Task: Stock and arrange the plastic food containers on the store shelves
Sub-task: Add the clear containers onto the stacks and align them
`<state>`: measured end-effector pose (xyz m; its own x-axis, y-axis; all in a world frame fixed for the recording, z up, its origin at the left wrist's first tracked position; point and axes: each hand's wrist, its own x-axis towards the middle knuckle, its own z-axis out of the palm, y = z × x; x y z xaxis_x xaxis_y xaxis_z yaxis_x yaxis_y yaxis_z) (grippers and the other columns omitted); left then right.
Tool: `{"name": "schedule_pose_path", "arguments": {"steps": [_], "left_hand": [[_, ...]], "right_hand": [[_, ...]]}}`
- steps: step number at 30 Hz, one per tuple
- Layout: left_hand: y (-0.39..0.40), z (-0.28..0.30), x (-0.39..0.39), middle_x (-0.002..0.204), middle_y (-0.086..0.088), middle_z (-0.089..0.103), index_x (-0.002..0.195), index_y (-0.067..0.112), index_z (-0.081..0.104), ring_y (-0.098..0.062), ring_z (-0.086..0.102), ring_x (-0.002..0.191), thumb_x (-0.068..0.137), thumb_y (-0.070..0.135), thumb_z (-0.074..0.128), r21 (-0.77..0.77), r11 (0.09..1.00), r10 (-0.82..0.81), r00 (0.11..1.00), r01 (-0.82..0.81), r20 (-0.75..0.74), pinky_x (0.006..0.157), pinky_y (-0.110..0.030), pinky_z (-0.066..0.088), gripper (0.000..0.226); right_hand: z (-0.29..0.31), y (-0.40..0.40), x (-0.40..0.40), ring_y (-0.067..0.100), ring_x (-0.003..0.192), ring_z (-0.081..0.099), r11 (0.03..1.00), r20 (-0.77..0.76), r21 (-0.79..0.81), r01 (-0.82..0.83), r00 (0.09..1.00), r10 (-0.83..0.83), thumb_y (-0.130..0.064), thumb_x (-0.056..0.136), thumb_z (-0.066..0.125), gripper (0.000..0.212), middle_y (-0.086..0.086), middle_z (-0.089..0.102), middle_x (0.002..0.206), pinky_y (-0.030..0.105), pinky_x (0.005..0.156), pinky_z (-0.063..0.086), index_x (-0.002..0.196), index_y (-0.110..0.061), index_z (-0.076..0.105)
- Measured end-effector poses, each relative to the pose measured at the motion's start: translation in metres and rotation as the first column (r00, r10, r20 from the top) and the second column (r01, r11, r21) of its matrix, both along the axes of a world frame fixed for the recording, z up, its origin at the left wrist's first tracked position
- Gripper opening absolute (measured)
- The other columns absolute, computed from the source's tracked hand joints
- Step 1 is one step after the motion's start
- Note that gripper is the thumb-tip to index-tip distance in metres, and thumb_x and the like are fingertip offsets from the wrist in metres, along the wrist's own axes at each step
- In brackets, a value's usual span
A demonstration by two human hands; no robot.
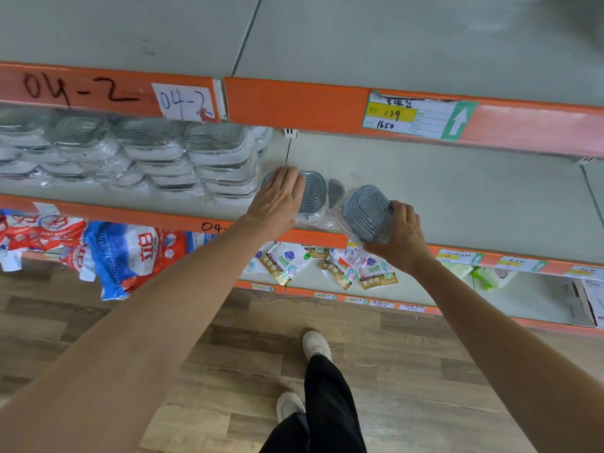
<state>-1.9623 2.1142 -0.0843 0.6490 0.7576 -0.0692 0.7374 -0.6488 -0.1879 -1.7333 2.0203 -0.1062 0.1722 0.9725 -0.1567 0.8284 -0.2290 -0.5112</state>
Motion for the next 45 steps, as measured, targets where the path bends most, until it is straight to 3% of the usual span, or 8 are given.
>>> {"name": "schedule_pose_path", "arguments": {"steps": [5,12,21,30,35,42,45], "left_hand": [[-0.023,0.019,-0.057,0.137,-0.019,0.030,0.139,-0.004,0.022,-0.032,0.031,0.128,0.079,0.039,0.069,-0.009,0.996,0.092,0.992,-0.093,-0.091,0.117,-0.043,0.010,0.087],[-0.069,0.068,-0.162,0.138,-0.017,0.029,0.142,-0.003,0.019,-0.031,0.030,0.129,0.073,0.050,0.071,0.063,0.964,0.266,0.959,-0.260,-0.102,0.115,-0.044,0.012,0.101],[-0.099,0.152,-0.229,0.128,-0.016,0.037,0.133,-0.004,0.036,-0.031,0.037,0.119,0.061,0.054,0.075,0.126,0.913,0.376,0.921,-0.387,0.100,0.104,-0.041,0.031,0.100],[-0.070,0.238,-0.203,0.123,-0.011,0.035,0.130,0.004,0.038,-0.027,0.036,0.114,0.061,0.052,0.077,0.176,0.915,0.297,0.900,-0.364,0.318,0.097,-0.044,0.040,0.093],[-0.036,0.264,-0.147,0.127,-0.010,0.033,0.142,0.010,0.029,-0.028,0.033,0.119,0.065,0.051,0.077,0.127,0.955,0.204,0.903,-0.269,0.379,0.102,-0.039,0.033,0.099],[0.009,0.268,-0.060,0.131,-0.006,0.030,0.146,0.015,0.026,-0.028,0.036,0.116,0.071,0.054,0.074,-0.035,0.989,0.148,0.942,-0.144,0.302,0.098,-0.042,0.039,0.097],[0.029,0.267,-0.032,0.132,-0.004,0.030,0.144,0.016,0.027,-0.025,0.034,0.120,0.070,0.054,0.074,-0.043,0.993,0.120,0.942,-0.112,0.313,0.097,-0.041,0.039,0.095]], "right_hand": [[0.014,0.003,-0.045,0.029,0.123,0.034,0.994,0.013,0.002,-0.108,0.994,0.108,-0.028,0.064,0.083,0.095,0.012,0.034,0.137,0.039,0.101,0.034,0.139,-0.006,0.029],[0.056,0.003,-0.133,0.029,0.125,0.032,0.947,0.030,0.046,-0.319,0.948,0.318,-0.029,0.064,0.082,0.097,0.012,0.035,0.138,0.037,0.104,0.028,0.141,-0.006,0.027],[0.147,0.000,-0.198,0.025,0.128,0.028,0.855,0.071,0.173,-0.490,0.871,0.485,-0.033,0.067,0.078,0.096,0.007,0.030,0.139,0.033,0.105,0.028,0.143,-0.009,0.025],[0.247,0.010,-0.166,0.025,0.125,0.032,0.856,0.076,0.308,-0.416,0.907,0.413,-0.030,0.066,0.082,0.093,0.010,0.032,0.132,0.031,0.105,0.030,0.141,-0.008,0.031],[0.272,0.027,-0.108,0.027,0.125,0.029,0.882,0.151,0.342,-0.324,0.945,0.289,-0.031,0.065,0.082,0.093,0.013,0.037,0.132,0.030,0.105,0.026,0.140,-0.008,0.033],[0.274,0.058,-0.014,0.029,0.124,0.030,0.963,0.297,0.205,-0.176,0.949,0.110,-0.036,0.061,0.084,0.098,0.012,0.038,0.133,0.029,0.102,0.024,0.140,-0.009,0.032],[0.273,0.071,0.026,0.031,0.125,0.031,0.995,0.330,0.077,-0.066,0.943,0.037,-0.044,0.068,0.077,0.089,0.013,0.040,0.134,0.034,0.102,0.027,0.138,-0.010,0.035]]}}
